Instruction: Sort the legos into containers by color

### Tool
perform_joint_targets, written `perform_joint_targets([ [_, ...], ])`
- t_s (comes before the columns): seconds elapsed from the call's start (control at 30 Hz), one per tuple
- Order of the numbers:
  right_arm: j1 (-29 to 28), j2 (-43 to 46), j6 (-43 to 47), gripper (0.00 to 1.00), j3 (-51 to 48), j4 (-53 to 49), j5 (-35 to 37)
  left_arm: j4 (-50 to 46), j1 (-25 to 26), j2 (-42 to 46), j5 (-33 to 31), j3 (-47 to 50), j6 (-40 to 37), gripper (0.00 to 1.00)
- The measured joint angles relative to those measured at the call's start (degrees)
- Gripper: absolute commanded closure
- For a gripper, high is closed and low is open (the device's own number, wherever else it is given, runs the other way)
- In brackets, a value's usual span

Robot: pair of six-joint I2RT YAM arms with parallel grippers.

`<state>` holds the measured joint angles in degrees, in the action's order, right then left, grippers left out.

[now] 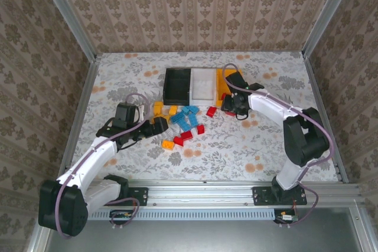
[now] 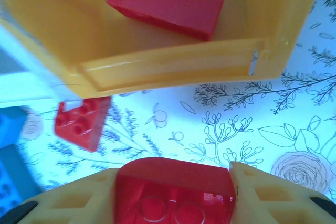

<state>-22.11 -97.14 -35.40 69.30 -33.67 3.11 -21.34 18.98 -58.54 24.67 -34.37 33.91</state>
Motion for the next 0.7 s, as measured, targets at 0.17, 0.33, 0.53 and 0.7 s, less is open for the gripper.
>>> perform_joint_targets([
  [0.17, 0.26, 0.68, 1.16, 0.51, 5.86, -1.92, 0.02, 0.22, 0.0, 0.02, 0.02, 0.0, 0.0, 0.0],
  [0.33, 1.75, -4.11, 2.99, 0.51, 14.88, -2.67, 0.11, -0.07, 0.0, 0.85, -0.02, 0.02, 0.0, 0.0],
  [0.53, 3.56, -13.16, 4.37, 0.48, 22.21, -2.95, 0.13, -1.29, -0.87, 2.71, -0.24, 0.02, -0.02, 0.0],
  [0.7, 4.31, -18.69, 5.27, 0.4, 25.27, -3.74, 0.11, -2.73, -1.92, 2.8, -0.22, 0.24, -0.04, 0.0],
])
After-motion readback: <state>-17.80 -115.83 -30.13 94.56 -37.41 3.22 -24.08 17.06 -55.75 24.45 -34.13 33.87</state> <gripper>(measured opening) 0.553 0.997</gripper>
